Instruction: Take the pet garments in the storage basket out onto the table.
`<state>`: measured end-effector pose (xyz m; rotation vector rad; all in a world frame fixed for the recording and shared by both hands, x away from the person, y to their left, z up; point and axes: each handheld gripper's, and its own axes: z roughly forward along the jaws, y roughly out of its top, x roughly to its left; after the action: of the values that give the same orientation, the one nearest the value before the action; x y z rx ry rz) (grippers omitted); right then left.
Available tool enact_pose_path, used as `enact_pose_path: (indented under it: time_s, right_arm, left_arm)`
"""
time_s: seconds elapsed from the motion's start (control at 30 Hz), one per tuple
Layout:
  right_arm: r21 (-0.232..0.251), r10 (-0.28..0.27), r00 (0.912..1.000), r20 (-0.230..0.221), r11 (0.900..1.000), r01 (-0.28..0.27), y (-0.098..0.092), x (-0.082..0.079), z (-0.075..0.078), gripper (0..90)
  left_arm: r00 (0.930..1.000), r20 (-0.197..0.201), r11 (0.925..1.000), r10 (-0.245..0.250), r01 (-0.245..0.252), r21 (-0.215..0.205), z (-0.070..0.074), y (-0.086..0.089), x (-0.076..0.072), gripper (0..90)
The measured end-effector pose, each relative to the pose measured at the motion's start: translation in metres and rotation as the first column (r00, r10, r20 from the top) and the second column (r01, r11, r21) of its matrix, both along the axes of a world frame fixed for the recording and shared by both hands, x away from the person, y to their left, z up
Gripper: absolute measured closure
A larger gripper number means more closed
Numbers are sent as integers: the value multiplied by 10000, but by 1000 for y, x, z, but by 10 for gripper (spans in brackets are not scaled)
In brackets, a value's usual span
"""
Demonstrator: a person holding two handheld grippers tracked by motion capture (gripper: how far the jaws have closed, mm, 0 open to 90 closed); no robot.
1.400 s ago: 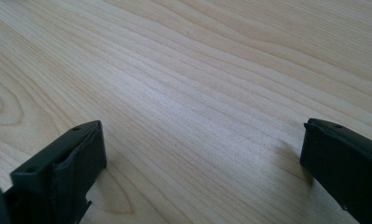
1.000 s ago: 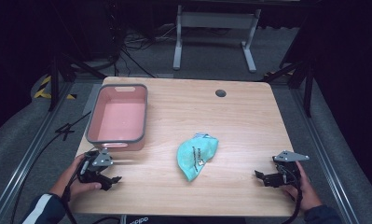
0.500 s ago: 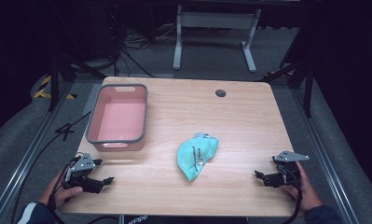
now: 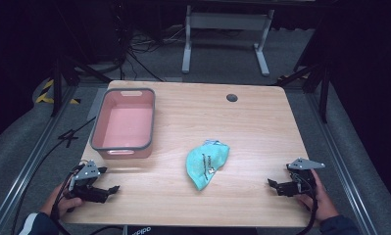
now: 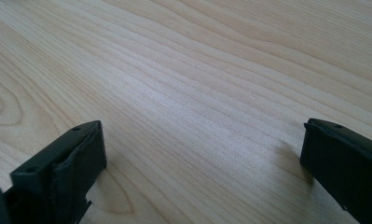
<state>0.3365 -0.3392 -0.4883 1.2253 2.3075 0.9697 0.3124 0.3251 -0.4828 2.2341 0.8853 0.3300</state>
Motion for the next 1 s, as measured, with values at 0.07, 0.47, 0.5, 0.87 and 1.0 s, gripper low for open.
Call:
enact_pose_path:
  time_s: [0.07, 0.47, 0.5, 0.87, 1.0]
  right_arm:
    - [2, -6, 10000, -6, 10000, 6, 0, 0, 0, 5]
    - [2, -2, 10000, -1, 10000, 2, 0, 0, 0, 6]
    - [1, -3, 10000, -1, 10000, 3, 0, 0, 0, 5]
    - [-1, -4, 10000, 0, 10000, 4, 0, 0, 0, 5]
    - [-2, 0, 10000, -3, 10000, 0, 0, 0, 0, 5]
  left_arm:
    - [10000, 2, 10000, -1, 1, 1, 0, 0, 0, 141]
    - [10000, 2, 10000, -2, 2, 5, 0, 0, 0, 141]
    - [10000, 2, 10000, -3, 3, 6, 0, 0, 0, 141]
    - [10000, 34, 9999, -32, 31, 109, 0, 0, 1, 131]
    - [10000, 41, 9999, 29, -29, 111, 0, -1, 1, 122]
